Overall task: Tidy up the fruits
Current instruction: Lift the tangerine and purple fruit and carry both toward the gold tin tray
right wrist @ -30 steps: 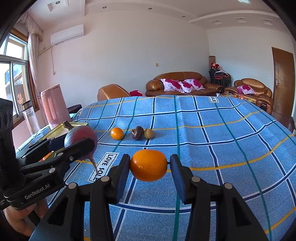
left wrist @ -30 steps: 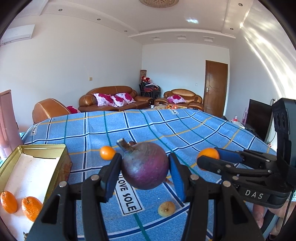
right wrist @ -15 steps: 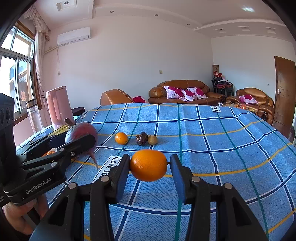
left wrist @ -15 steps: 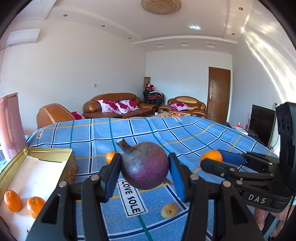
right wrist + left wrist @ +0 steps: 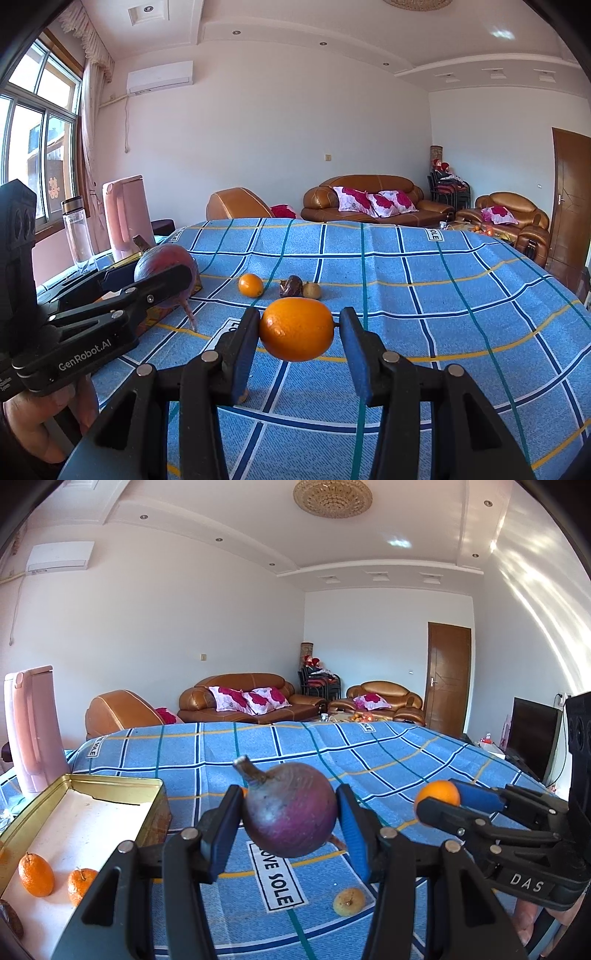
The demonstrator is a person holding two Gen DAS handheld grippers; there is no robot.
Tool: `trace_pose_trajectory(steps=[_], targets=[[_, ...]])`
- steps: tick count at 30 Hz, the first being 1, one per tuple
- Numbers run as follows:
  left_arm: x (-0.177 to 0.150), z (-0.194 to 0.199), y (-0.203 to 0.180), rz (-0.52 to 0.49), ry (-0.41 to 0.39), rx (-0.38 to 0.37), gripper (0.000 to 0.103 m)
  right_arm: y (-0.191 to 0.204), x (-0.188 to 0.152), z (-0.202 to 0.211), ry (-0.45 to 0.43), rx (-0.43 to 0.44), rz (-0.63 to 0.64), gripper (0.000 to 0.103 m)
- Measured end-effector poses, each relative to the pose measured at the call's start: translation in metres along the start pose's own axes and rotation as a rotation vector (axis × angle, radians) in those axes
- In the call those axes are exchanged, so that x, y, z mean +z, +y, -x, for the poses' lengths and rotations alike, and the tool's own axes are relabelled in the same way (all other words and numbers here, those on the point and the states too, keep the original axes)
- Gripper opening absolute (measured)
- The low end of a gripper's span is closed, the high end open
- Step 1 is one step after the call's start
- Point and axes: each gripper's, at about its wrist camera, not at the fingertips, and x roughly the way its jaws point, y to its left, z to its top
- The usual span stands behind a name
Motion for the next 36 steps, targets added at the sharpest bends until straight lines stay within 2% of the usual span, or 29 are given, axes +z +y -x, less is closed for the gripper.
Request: trace_pose_trajectory(steps=[22,36], targets=[[0.001,0.015,0.003,-0.008,-0.062,0.061,0.053,0.012,-0.004,0.021,-0.105,-0.017,0.069,0.047],[0.001,0.020,0.015,0.021,-0.050,0.059,0.053,0.019,-0.002,0.018,-0.094,-0.018,0.089,0.047]])
